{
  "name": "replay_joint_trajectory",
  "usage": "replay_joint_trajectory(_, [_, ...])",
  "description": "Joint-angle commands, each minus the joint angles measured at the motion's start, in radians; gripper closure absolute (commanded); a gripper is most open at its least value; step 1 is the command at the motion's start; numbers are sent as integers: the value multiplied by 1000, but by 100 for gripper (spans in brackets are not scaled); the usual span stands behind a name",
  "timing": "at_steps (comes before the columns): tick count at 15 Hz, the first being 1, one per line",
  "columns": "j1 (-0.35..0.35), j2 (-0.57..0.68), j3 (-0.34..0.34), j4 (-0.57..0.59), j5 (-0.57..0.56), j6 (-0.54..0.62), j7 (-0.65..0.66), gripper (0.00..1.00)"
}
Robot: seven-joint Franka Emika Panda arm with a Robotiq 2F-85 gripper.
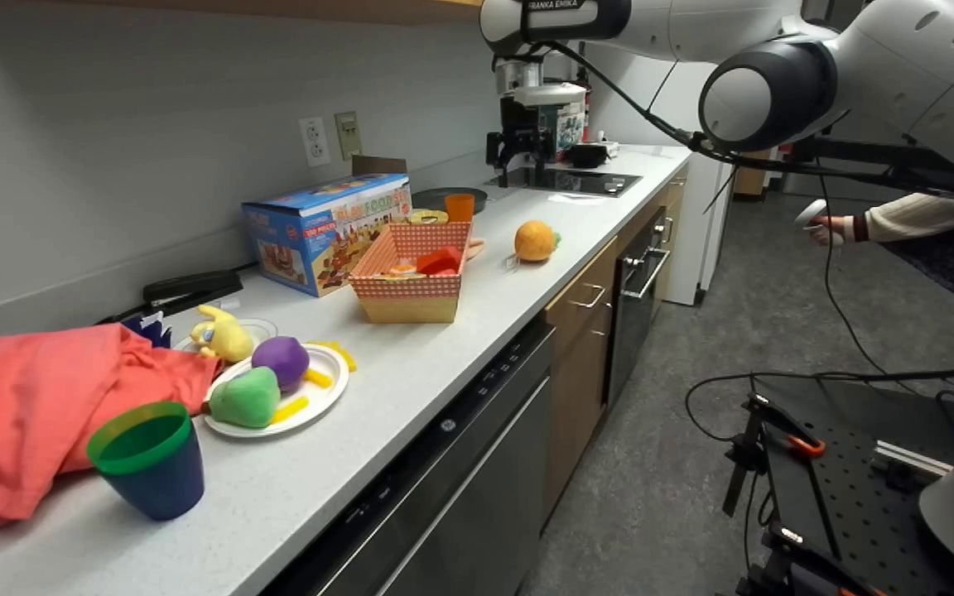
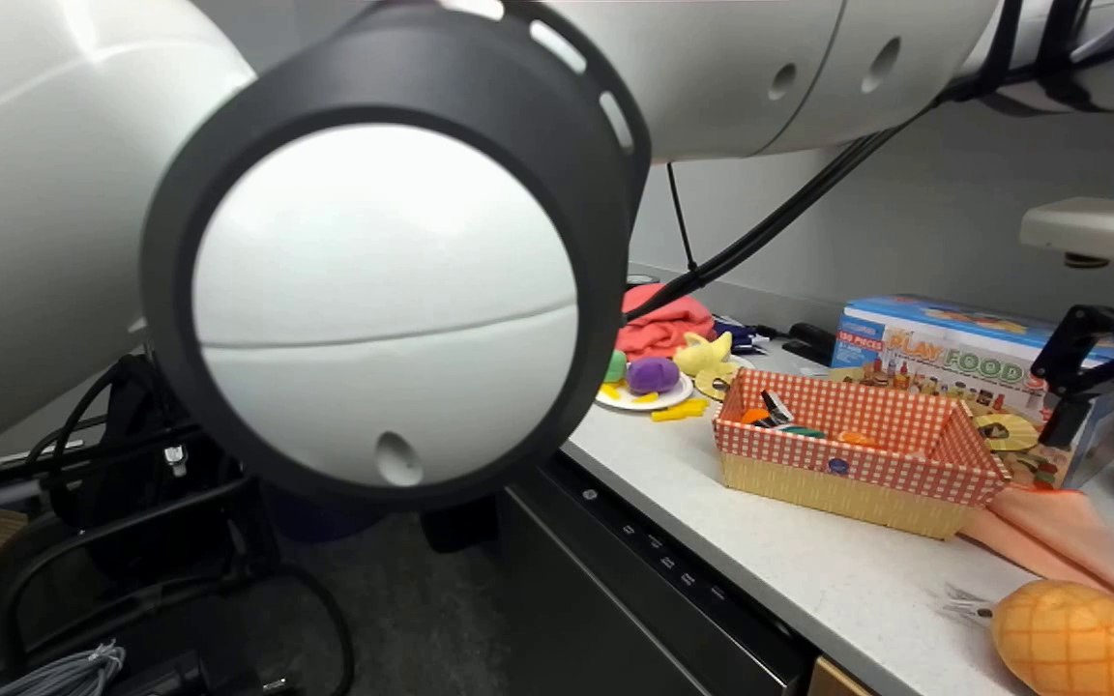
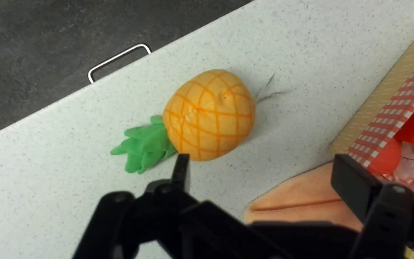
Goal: Pick the stuffed pineapple and put it on the counter
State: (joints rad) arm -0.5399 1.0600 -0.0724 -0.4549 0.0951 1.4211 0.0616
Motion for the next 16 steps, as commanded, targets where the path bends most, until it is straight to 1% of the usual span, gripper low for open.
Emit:
replay_joint_trajectory(1, [5,-3,-6,10,-5,-13,9,0])
replay_joint_trajectory(5, [5,-5,-1,9,-2,-17,-3,0])
replay_joint_trajectory(11, [48,-26,22,1,5,-18,-43,0])
replay_joint_trajectory(16, [79,-41,23,-3,-1,-28,-79,0])
